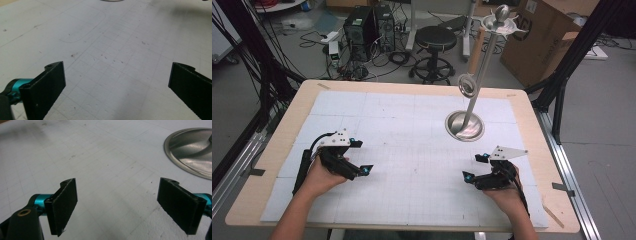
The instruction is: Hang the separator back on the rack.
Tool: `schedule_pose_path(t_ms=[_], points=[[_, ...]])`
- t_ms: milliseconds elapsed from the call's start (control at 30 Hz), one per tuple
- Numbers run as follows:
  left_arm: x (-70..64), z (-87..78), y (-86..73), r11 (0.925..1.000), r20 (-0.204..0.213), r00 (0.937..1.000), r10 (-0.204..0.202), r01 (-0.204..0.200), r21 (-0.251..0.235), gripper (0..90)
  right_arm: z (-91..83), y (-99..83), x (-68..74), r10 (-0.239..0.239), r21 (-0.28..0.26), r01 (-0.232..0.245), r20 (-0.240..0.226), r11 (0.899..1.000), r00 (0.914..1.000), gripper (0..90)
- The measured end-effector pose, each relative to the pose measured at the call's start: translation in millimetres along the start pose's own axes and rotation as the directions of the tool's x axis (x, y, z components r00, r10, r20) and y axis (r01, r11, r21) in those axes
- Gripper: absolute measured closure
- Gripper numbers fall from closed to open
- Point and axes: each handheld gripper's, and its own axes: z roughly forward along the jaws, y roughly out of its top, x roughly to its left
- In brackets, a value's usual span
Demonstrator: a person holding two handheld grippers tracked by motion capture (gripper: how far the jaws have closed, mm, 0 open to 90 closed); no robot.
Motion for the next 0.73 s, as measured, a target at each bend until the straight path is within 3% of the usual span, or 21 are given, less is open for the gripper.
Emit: schedule_pose_path(t_ms=[267, 733], points=[[1.7, -1.3, 0.0, 0.9998, 0.007, 0.9999, -0.011, 0.011, -0.017, 1.6, 0.1, -0.4, 0.4, 0.000, 0.002, 0.000, 0.000, 1.000, 1.0000, 15.3], [5.8, 6.7, -2.5, 0.9995, -0.018, 0.9995, -0.027, 0.027, 0.016, 1.6, -1.5, -3.3, -0.7, 0.005, 0.007, -0.005, 0.007, 1.000, 1.0000, 15.4]])
